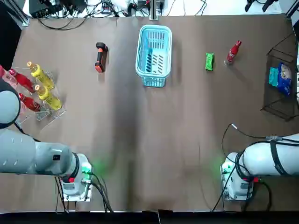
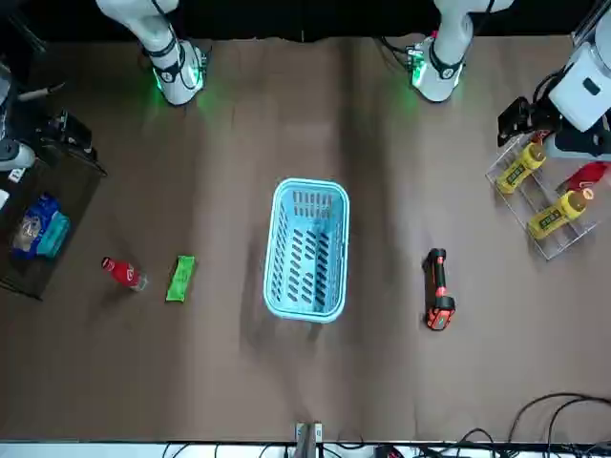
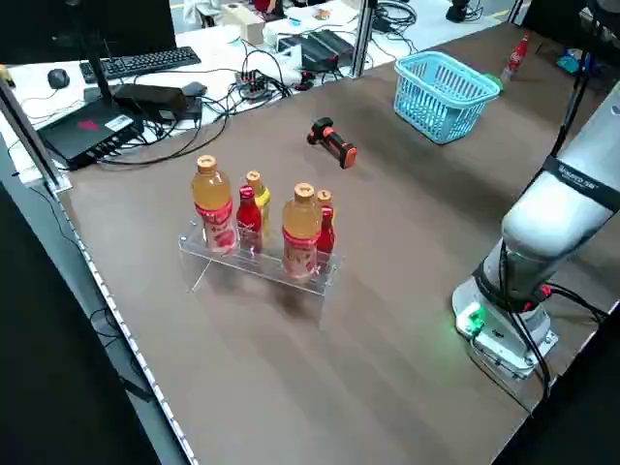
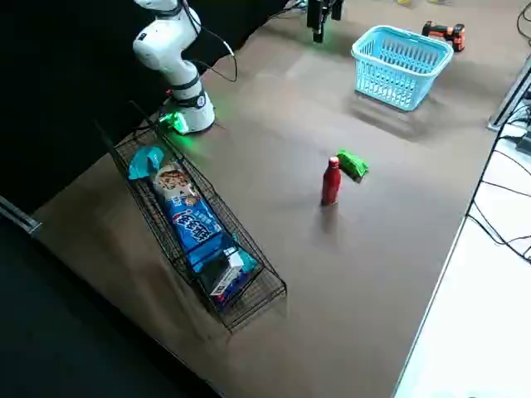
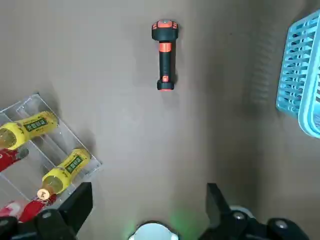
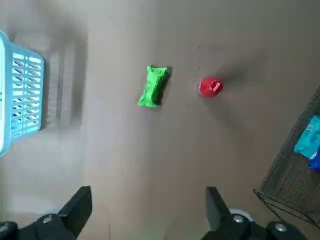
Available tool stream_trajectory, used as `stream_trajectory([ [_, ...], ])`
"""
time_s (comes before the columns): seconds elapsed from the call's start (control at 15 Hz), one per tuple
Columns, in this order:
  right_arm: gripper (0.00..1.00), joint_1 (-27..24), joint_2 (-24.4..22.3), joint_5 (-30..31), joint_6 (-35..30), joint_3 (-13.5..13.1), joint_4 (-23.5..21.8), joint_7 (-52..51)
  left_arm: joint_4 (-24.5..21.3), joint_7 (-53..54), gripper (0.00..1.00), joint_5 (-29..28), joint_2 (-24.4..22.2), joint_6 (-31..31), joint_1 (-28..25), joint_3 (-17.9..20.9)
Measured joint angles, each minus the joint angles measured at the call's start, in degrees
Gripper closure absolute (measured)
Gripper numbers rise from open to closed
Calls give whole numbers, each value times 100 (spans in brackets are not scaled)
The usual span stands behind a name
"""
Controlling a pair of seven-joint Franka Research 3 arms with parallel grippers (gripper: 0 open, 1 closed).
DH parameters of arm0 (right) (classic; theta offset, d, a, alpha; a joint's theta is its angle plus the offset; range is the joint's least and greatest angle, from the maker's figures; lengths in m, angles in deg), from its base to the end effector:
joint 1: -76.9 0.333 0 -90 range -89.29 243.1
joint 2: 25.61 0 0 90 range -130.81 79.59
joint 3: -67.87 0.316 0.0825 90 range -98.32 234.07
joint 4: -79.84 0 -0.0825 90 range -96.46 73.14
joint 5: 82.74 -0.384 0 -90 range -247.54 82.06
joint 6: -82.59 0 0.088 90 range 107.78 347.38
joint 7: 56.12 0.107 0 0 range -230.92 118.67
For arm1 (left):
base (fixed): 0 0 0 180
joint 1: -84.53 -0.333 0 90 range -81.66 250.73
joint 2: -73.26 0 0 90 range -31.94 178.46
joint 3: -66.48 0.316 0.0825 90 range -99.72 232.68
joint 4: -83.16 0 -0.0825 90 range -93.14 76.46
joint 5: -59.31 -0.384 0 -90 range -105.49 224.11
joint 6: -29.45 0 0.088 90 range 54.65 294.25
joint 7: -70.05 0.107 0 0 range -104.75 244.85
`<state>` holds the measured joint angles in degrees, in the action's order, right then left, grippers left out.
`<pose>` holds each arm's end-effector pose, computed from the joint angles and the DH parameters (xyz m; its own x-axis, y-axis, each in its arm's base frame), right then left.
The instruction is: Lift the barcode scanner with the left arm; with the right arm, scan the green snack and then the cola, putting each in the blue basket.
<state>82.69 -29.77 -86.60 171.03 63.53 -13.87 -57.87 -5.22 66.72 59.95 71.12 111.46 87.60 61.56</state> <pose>0.5284 0.0192 0.6312 0.9982 0.0579 -0.0173 0.0565 -0.9957 -0.0734 0.5229 -0.0757 0.6461 0.9939 -0.0821 -0.0742 -0.0821 -0.9966 0.0036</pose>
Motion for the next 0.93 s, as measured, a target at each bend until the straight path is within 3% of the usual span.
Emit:
stream_trajectory([
  [0.47,0,-28,-6,2,-135,-18,-11,-123,-49,-35,0,-25,90,5,-122,95],
  [0.67,0,41,178,2,-125,25,-142,5,-198,-35,0,-28,659,355,-190,96],
  [0.93,1,44,1274,-7,265,19,-304,44,-685,-56,0,-29,1702,1835,-156,72],
])
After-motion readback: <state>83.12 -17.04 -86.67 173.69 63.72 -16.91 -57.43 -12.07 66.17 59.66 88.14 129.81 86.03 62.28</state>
